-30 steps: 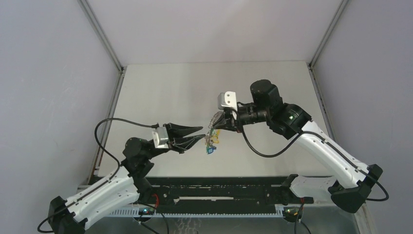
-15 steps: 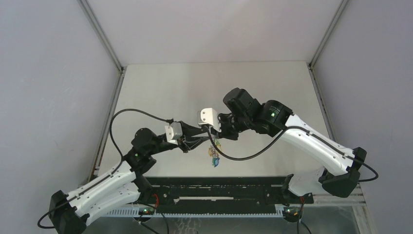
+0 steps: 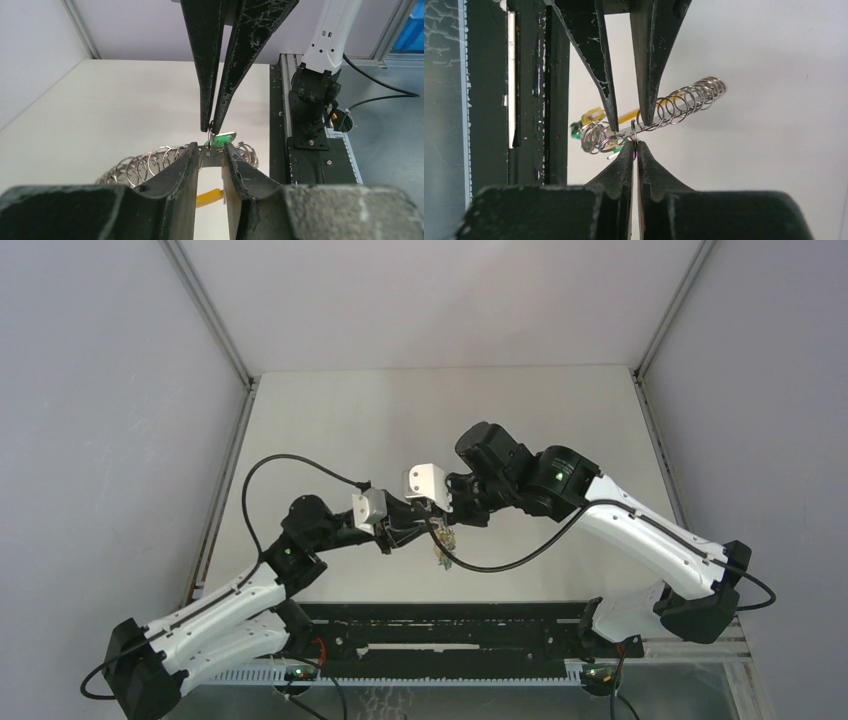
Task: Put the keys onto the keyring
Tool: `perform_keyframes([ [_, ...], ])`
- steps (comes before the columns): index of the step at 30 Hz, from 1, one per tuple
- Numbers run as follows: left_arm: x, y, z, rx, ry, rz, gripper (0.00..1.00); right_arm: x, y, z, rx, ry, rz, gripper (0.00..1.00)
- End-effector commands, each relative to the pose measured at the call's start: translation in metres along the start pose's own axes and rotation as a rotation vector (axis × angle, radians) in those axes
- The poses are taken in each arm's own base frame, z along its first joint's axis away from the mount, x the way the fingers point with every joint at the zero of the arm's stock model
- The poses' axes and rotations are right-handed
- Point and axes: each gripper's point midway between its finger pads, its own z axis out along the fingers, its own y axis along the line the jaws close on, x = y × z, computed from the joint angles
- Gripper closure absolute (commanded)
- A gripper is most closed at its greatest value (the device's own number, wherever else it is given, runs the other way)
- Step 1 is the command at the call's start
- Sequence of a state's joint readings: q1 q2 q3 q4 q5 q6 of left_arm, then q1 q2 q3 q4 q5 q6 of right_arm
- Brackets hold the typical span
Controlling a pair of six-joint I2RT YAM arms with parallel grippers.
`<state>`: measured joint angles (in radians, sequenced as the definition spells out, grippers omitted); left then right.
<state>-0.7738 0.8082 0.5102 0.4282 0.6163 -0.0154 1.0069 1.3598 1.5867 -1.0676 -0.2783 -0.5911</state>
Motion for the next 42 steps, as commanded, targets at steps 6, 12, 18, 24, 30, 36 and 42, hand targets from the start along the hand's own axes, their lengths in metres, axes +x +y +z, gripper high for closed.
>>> perform_keyframes([
  [6, -0.034, 0.000, 0.007, 0.028, -0.071, 0.052, 0.80, -0.025, -0.005, -0.008, 0.034, -0.075, -0.064, 1.00],
  [12, -0.034, 0.000, 0.010, 0.034, -0.067, 0.046, 0.80, -0.028, -0.001, -0.007, 0.019, -0.080, -0.078, 1.00],
  [18, -0.035, -0.002, 0.010, 0.049, -0.068, 0.049, 0.99, -0.029, 0.002, -0.006, 0.009, -0.078, -0.091, 1.00],
  [24, -0.040, -0.001, 0.004, 0.019, -0.108, 0.082, 1.00, -0.030, -0.003, -0.017, 0.051, -0.131, -0.062, 0.96],
  [30, -0.044, 0.001, -0.001, -0.013, -0.157, 0.098, 1.00, -0.034, -0.005, -0.038, 0.066, -0.310, 0.025, 0.76],
  [36, -0.049, -0.001, -0.004, -0.014, -0.188, 0.114, 1.00, -0.036, -0.008, -0.046, 0.016, -0.468, 0.136, 0.73],
  [42, -0.052, -0.002, -0.005, -0.015, -0.198, 0.116, 1.00, -0.039, -0.014, -0.039, -0.018, -0.547, 0.201, 0.73],
])
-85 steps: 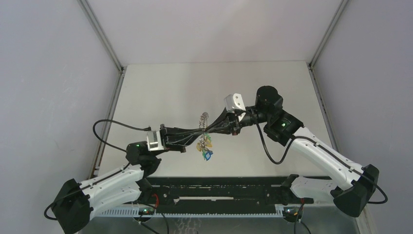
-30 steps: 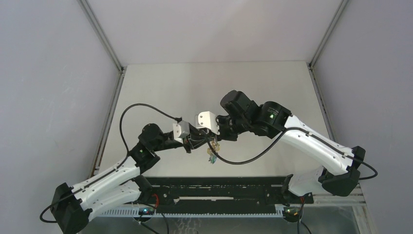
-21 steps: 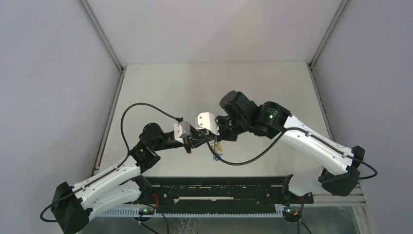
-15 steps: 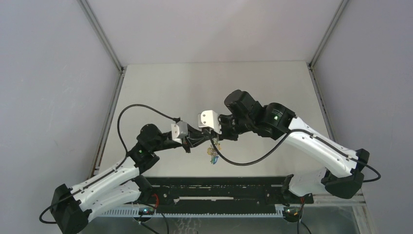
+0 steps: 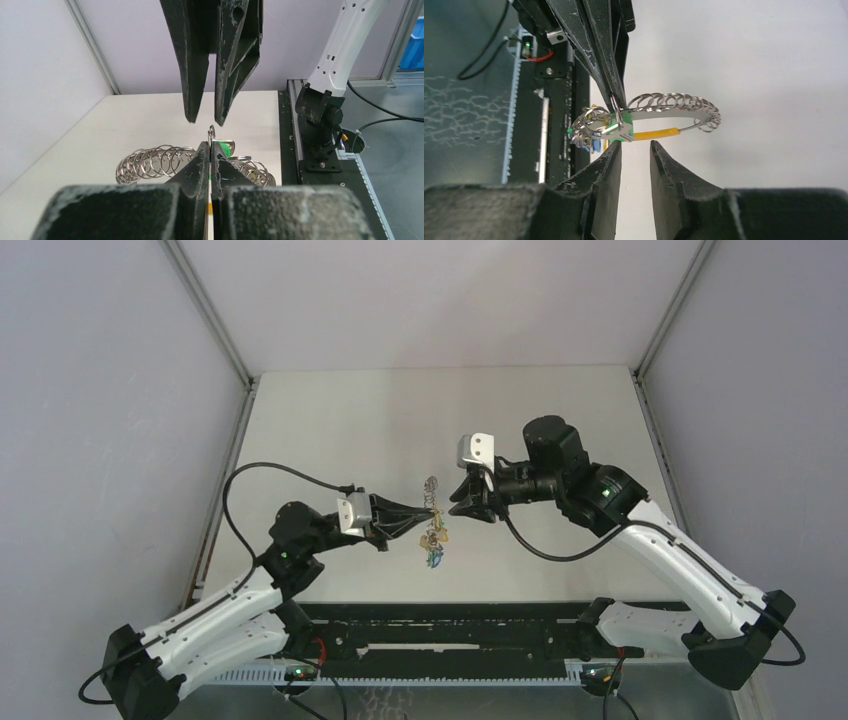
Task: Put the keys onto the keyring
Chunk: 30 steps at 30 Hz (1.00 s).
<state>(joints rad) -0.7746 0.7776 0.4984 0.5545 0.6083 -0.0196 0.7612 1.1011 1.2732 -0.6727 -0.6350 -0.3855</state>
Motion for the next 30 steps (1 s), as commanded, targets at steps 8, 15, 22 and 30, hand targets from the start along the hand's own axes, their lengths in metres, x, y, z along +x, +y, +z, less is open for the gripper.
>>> perform_keyframes([
  [8, -0.022, 0.000, -0.001, -0.012, -0.083, 0.039, 1.00, -0.031, 0.013, 0.008, -0.138, -0.154, 0.057, 0.73],
  [15, -0.025, -0.001, -0.002, -0.010, -0.096, 0.037, 1.00, -0.027, 0.008, 0.011, -0.125, -0.140, 0.076, 0.77],
  [22, -0.030, -0.002, -0.001, -0.004, -0.110, 0.040, 1.00, -0.025, 0.008, 0.013, -0.133, -0.133, 0.090, 0.84],
  [30, -0.033, -0.002, -0.004, -0.011, -0.125, 0.047, 1.00, -0.020, 0.004, 0.006, -0.109, -0.121, 0.101, 1.00],
])
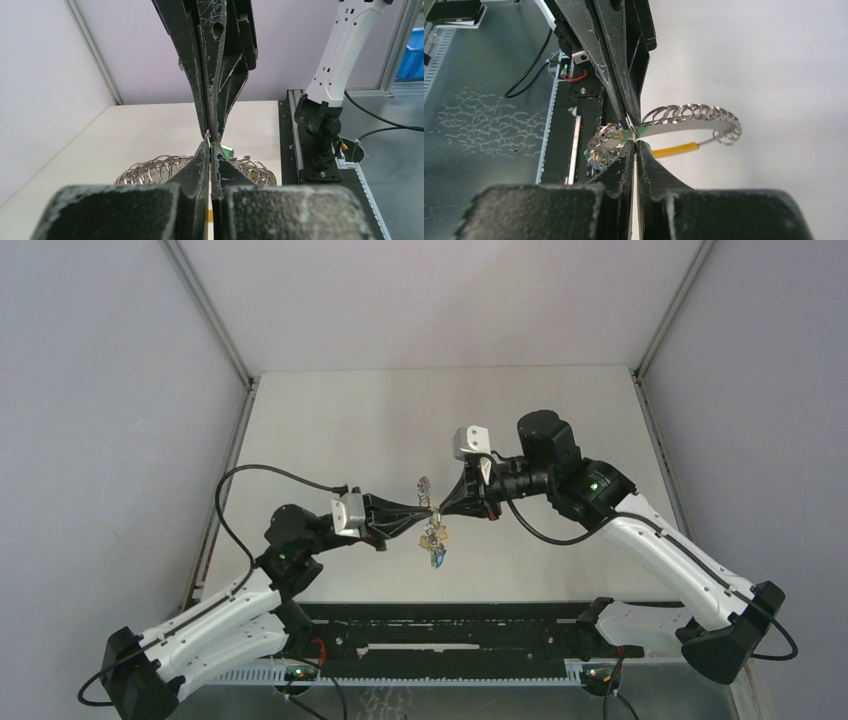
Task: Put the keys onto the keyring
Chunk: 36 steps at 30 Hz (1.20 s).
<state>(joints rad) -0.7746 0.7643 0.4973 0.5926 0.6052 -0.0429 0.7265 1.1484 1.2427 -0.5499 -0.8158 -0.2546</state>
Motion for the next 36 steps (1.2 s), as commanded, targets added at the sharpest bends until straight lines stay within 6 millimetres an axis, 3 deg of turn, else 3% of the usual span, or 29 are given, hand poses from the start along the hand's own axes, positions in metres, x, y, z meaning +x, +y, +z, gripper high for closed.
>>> perform_keyframes([
  [1, -0.021, -0.001, -0.003, -0.012, -0.089, 0.042, 1.00, -0.010, -0.002, -0.009, 0.021, -0.030, -0.012, 1.00],
  [7, -0.029, -0.002, -0.004, -0.016, -0.128, 0.046, 1.00, -0.010, 0.000, -0.011, 0.004, -0.034, -0.002, 1.00],
  [16, -0.037, -0.004, -0.004, -0.004, -0.201, 0.040, 1.00, -0.010, 0.007, 0.003, -0.077, -0.040, 0.034, 0.96],
  [25, -0.039, -0.006, -0.002, 0.012, -0.228, 0.031, 1.00, -0.017, 0.008, -0.005, -0.043, -0.058, -0.073, 0.78],
  [30, -0.038, -0.008, -0.002, 0.021, -0.227, 0.028, 1.00, -0.026, 0.008, -0.016, -0.006, -0.080, -0.186, 0.62],
  [36, -0.040, -0.011, -0.002, 0.037, -0.229, 0.033, 1.00, -0.038, 0.014, -0.012, -0.060, -0.133, -0.217, 0.60],
])
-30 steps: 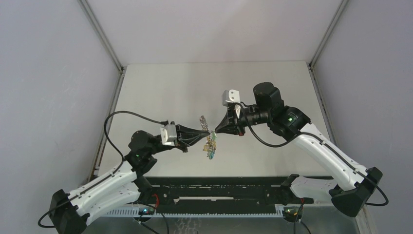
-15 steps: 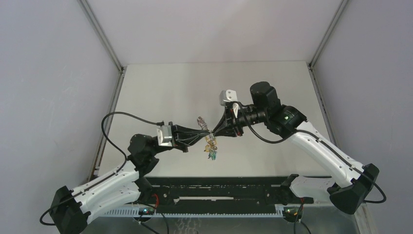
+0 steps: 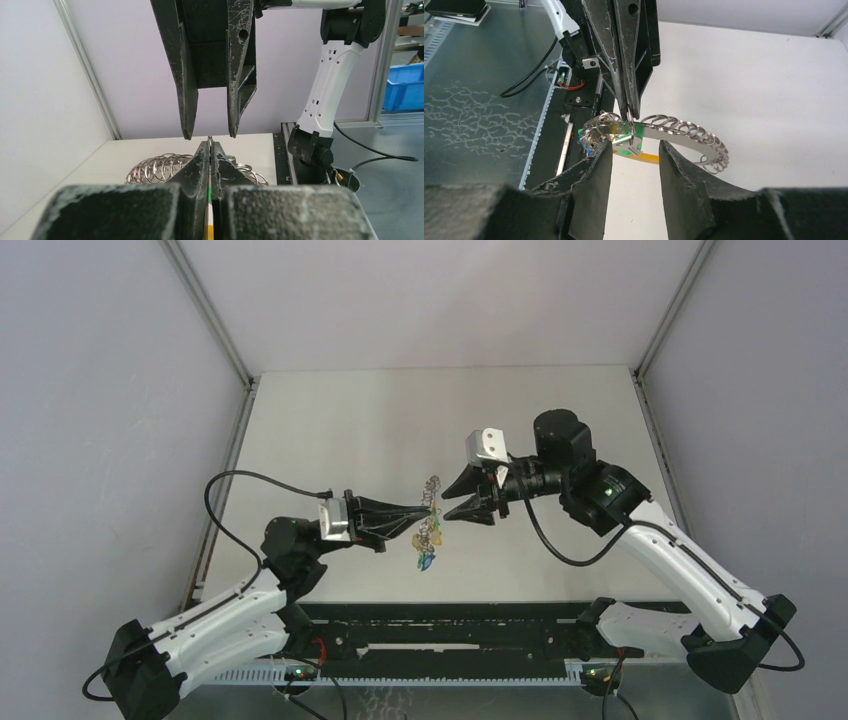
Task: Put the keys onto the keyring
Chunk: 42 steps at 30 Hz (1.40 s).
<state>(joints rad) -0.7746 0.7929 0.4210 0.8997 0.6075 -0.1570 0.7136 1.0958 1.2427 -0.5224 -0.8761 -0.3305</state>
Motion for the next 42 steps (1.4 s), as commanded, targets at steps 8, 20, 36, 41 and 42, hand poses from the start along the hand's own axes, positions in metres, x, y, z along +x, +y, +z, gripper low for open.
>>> perform_keyframes([
  [8, -0.023, -0.010, 0.001, 0.038, -0.081, 0.040, 1.00, -0.018, 0.001, 0.012, -0.092, -0.081, -0.082, 0.62],
  [20, -0.026, -0.010, 0.003, 0.040, -0.103, 0.047, 1.00, -0.011, 0.008, 0.022, -0.168, -0.076, -0.057, 0.72],
  [36, 0.000, 0.001, -0.005, -0.039, 0.060, 0.023, 0.78, -0.003, -0.001, 0.001, -0.026, 0.035, -0.078, 1.00],
  [41, 0.012, 0.007, -0.012, -0.079, 0.199, 0.008, 0.65, 0.014, -0.004, -0.006, 0.046, 0.231, -0.086, 1.00],
  [42, 0.013, 0.007, -0.013, -0.078, 0.217, 0.004, 0.63, 0.018, -0.006, -0.007, 0.064, 0.272, -0.092, 1.00],
])
